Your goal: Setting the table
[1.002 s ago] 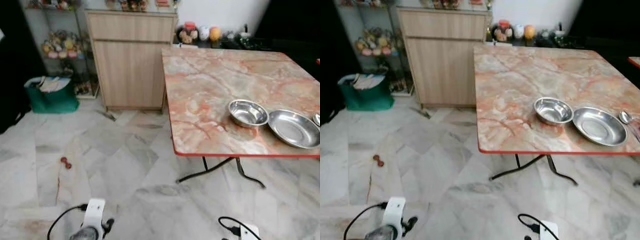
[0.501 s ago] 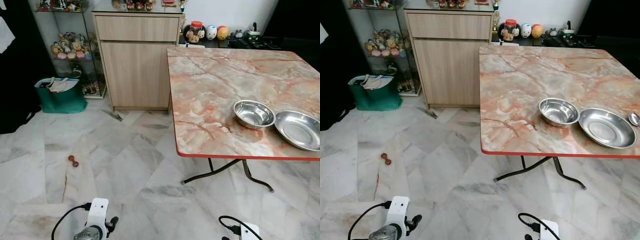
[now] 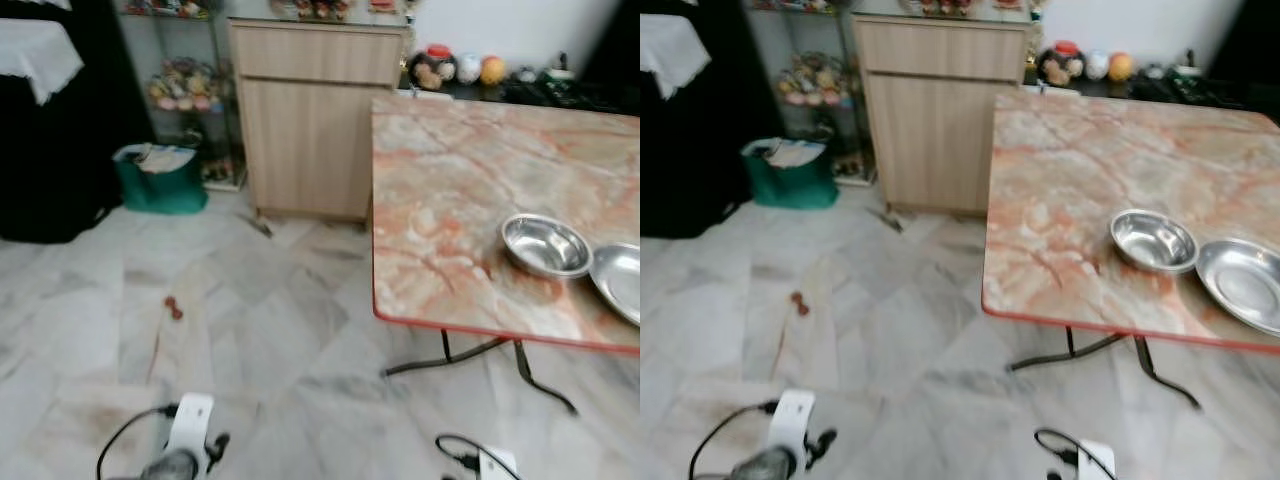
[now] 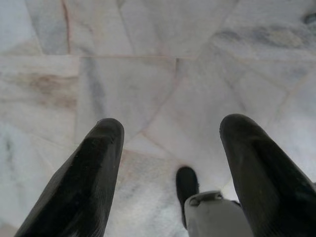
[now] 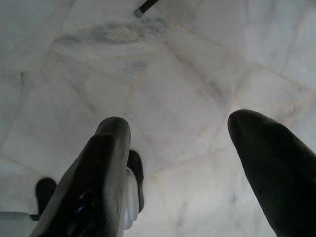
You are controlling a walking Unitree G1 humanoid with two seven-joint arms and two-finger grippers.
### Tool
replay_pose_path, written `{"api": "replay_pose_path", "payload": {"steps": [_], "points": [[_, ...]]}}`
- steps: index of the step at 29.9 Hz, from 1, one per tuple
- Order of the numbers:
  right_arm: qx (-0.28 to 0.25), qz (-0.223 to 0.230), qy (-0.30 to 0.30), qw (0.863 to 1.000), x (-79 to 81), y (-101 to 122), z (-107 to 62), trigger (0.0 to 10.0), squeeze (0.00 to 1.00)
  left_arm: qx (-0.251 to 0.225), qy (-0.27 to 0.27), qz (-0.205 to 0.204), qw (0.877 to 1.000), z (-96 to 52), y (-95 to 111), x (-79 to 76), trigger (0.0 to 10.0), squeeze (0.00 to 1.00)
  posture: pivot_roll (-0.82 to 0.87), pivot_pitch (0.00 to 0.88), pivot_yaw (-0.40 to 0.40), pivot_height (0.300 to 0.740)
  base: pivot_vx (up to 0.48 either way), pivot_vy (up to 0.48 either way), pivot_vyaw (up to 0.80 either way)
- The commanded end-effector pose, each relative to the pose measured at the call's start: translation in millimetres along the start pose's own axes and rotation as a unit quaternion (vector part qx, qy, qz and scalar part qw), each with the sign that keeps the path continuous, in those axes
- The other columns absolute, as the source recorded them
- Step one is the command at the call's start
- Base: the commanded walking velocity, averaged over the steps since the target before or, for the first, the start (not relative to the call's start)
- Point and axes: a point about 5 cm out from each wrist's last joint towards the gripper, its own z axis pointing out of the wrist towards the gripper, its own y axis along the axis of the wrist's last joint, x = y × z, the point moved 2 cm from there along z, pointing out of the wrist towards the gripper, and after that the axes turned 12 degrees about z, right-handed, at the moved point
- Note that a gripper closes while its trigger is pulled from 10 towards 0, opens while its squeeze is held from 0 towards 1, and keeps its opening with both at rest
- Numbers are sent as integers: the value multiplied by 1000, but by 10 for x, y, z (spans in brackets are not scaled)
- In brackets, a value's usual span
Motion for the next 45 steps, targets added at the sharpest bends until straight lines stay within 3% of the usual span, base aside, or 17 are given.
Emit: {"api": "replay_pose_path", "payload": {"steps": [1, 21, 33, 45], "points": [[0, 0, -5, 1000, -42, -13, -10, 10000, 0, -3, -12, 15, 1000, 4, 14, -75, 10000, 0, 90, 0, -45, 740, 0, -398, 0], [7, 8, -12, 1000, -62, -45, -16, 10000, 0, -5, -16, 20, 1000, -1, 4, -87, 10000, 0, 90, 0, -45, 740, 0, -389, -74], [10, 1, -9, 1000, -61, -39, -13, 10000, 0, -3, -13, 16, 1000, -4, -11, -87, 10000, 0, 93, 0, -52, 740, 0, 0, -698], [5, 0, -7, 1000, -56, -18, -10, 10000, 0, 2, -14, 18, 1000, -2, -16, -100, 10000, 0, 97, 0, -55, 740, 0, 0, 0]]}}
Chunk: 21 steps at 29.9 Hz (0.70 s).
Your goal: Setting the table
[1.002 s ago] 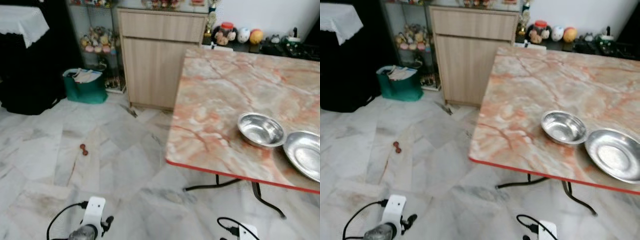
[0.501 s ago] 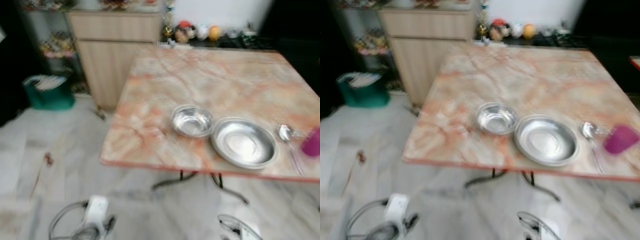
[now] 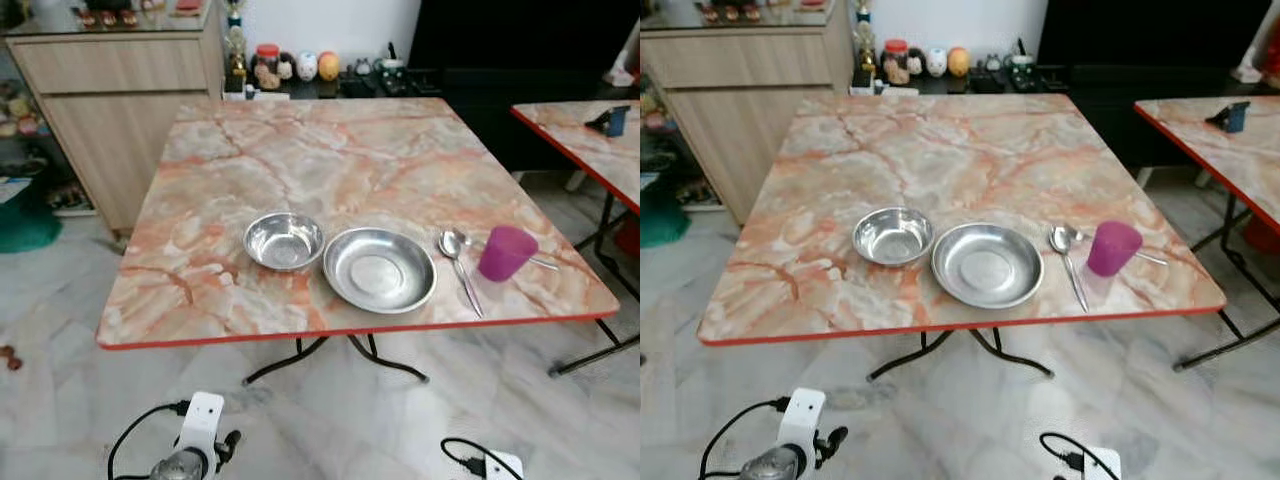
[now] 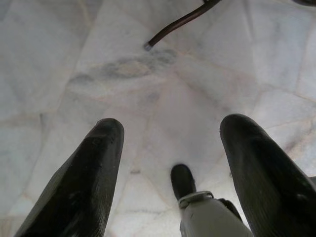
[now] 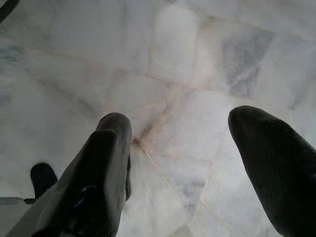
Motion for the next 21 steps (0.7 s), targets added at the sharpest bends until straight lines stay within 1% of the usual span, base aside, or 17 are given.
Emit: {"api": "replay_pose_path", "payload": {"steps": [1, 3, 4, 6, 11, 13, 21], "points": [[-2, 0, 2, 1000, 14, 19, 5, 10000, 0, 18, 1, 6, 1000, -13, -76, 6, 10000, 0, 97, 0, -55, 740, 0, 0, 0], [-2, -9, 2, 1000, 14, 24, 6, 10000, 0, 22, -1, 16, 1000, -15, -91, 0, 10000, 0, 95, 0, -54, 740, 0, 0, 0], [-3, -22, 4, 1000, 18, 33, 7, 10000, 0, 25, 0, 21, 999, -17, -102, 3, 10000, 0, 95, 0, -54, 740, 0, -315, 0], [-4, -28, 5, 1000, 19, 37, 8, 10000, 0, 26, 1, 19, 999, -19, -109, 5, 10000, 0, 95, 0, -54, 740, 0, -319, 0], [-4, -23, 5, 1000, 20, 39, 8, 10000, 0, 28, 1, 17, 999, -19, -114, 8, 10000, 0, 95, 0, -54, 740, 0, -319, 748], [-5, -28, 6, 1000, 22, 42, 9, 10000, 0, 28, 2, 16, 999, -19, -113, 8, 10000, 0, 95, 0, -54, 740, 0, -326, 0], [-7, -15, 1, 1000, 13, 41, 8, 10000, 0, 28, 0, 15, 999, -18, -112, -2, 10000, 0, 95, 0, -56, 740, 0, -320, 0]]}}
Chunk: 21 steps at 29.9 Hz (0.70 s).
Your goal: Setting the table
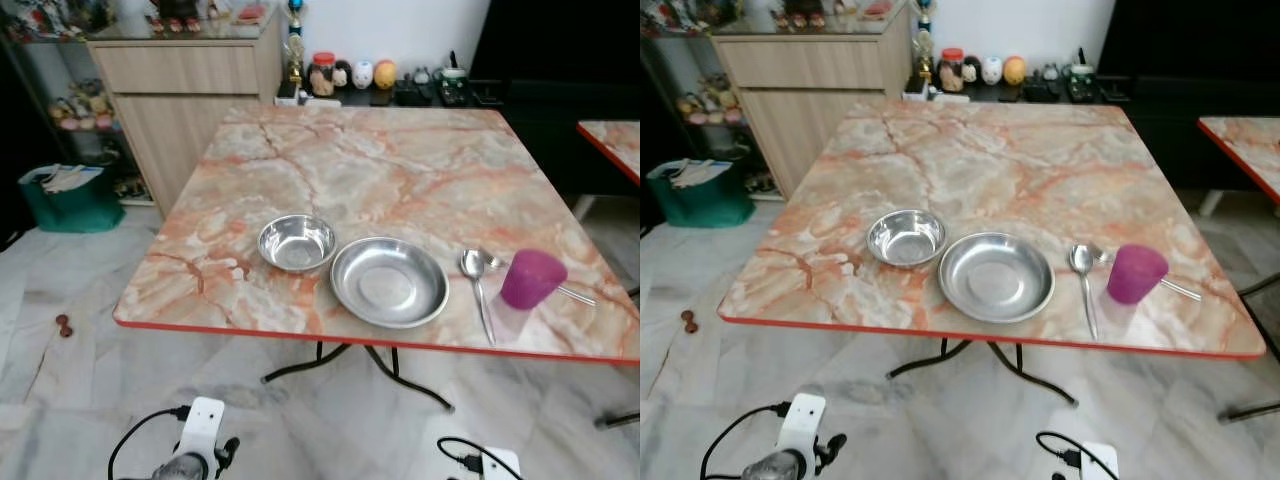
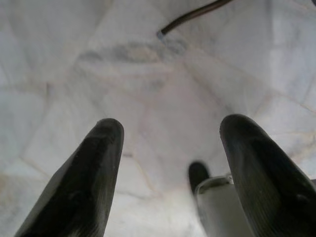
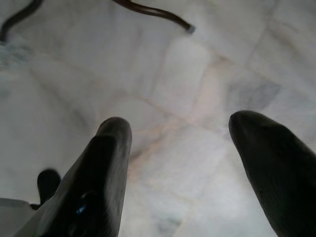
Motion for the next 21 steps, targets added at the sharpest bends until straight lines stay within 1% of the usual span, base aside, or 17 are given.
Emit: {"api": "replay_pose_path", "payload": {"steps": [1, 11, 21], "points": [[0, 7, 0, 1000, 12, -13, -1, 10000, 0, 15, -3, 8, 1000, -13, -77, -7, 10000, 0, 95, 0, -56, 740, 0, -315, 0], [-9, 21, -5, 1000, 7, 3, -2, 10000, 0, 14, -5, 5, 1000, -16, -84, -14, 10000, 0, 94, 0, -55, 740, 0, -290, 0], [-11, 22, -4, 1000, 10, 8, -1, 10000, 0, 5, -1, -3, 1000, -19, -71, 8, 10000, 0, 95, 0, -54, 740, 0, 0, 0]]}}
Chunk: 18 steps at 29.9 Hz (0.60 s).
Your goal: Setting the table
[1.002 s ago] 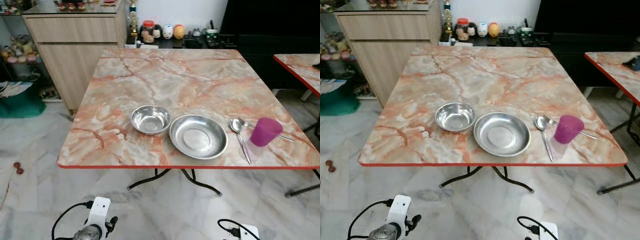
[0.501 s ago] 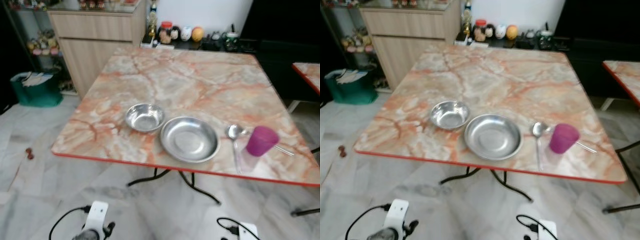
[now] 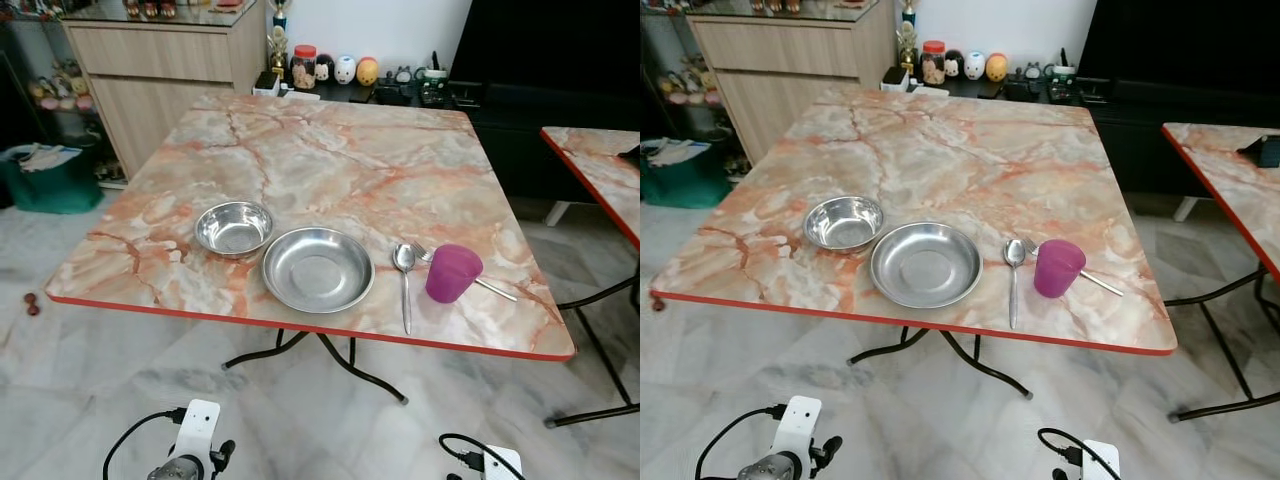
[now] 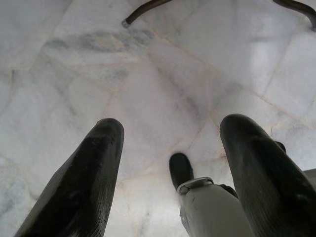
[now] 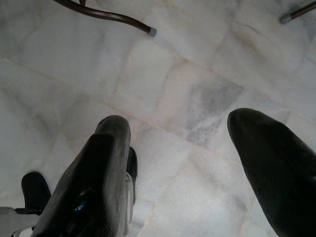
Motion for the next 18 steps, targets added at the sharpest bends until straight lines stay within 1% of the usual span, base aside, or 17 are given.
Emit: {"api": "replay_pose_path", "payload": {"steps": [1, 4, 5, 6, 7, 10, 12, 13, 18], "points": [[-6, 7, -3, 1000, -14, 20, 0, 10000, 0, -6, 1, 1, 1000, -5, 1, 12, 10000, 0, 95, 0, -54, 740, 0, 0, 0], [-7, 9, -2, 1000, -12, 21, 0, 10000, 0, -17, 7, 5, 1000, -2, 41, 43, 10000, 0, 94, 0, -53, 740, 0, 0, 0], [-7, 10, -3, 1000, -14, 20, 0, 10000, 0, -35, 19, 10, 999, -2, 100, 91, 10000, 0, 92, 0, -50, 740, 0, 0, 0], [-7, 10, -3, 1000, -14, 20, 0, 10000, 0, -35, 19, 10, 999, -2, 100, 91, 10000, 0, 92, 0, -50, 740, 0, 0, 0], [-7, 9, -3, 1000, -17, 19, -1, 10000, 0, -55, 34, 13, 998, -10, 155, 155, 10000, 0, 96, 0, -50, 740, 0, 0, 0], [-7, 10, -4, 1000, -21, 20, -1, 10000, 0, -80, 48, 20, 995, -28, 213, 231, 10000, 0, 103, 0, -50, 740, 0, 0, 0], [-7, 10, -4, 1000, -22, 20, -1, 10000, 0, -87, 51, 22, 995, -34, 226, 248, 10000, 0, 103, 0, -50, 740, 0, 0, 0], [-7, 10, -3, 1000, -23, 21, -1, 10000, 0, -110, 61, 23, 992, -65, 246, 303, 10000, 0, 107, 0, -50, 740, 0, 0, 0], [-7, 9, -3, 1000, -27, 23, -1, 10000, 0, -155, 66, 34, 985, -132, 294, 339, 10000, 0, 113, 0, -50, 740, 0, 0, 0]]}}
